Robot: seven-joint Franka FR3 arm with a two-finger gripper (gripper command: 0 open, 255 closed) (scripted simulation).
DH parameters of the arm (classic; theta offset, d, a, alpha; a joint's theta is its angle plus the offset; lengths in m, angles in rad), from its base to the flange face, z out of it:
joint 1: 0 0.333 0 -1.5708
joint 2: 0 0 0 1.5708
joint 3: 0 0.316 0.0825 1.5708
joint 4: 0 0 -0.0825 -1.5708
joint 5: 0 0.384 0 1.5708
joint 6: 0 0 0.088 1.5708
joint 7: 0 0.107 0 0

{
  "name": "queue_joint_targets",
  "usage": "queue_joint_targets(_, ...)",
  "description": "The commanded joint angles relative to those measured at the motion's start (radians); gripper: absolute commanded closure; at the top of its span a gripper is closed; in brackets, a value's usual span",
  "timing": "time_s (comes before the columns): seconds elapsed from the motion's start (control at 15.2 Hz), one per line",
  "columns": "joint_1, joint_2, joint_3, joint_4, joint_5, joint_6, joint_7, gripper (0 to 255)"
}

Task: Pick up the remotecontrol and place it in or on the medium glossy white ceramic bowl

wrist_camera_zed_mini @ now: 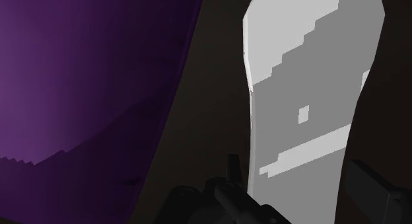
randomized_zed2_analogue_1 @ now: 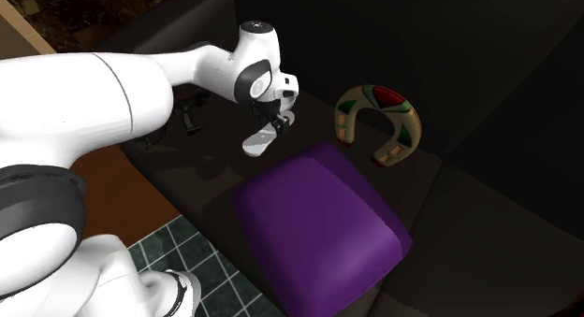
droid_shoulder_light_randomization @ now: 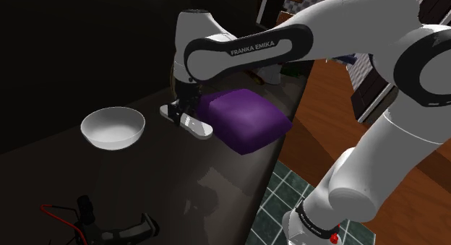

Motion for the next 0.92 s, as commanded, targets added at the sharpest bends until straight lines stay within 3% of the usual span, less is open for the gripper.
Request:
queue_joint_targets(0.0,0.0,-0.011,0.0,0.015,0.004,-0.025,-0.003,255)
queue_joint_targets(0.53,-0.002,-0.039,-0.002,0.086,0.015,-0.123,-0.012,255)
queue_joint_targets(0.86,0.047,0.148,0.035,0.313,-0.053,-0.177,0.09,255)
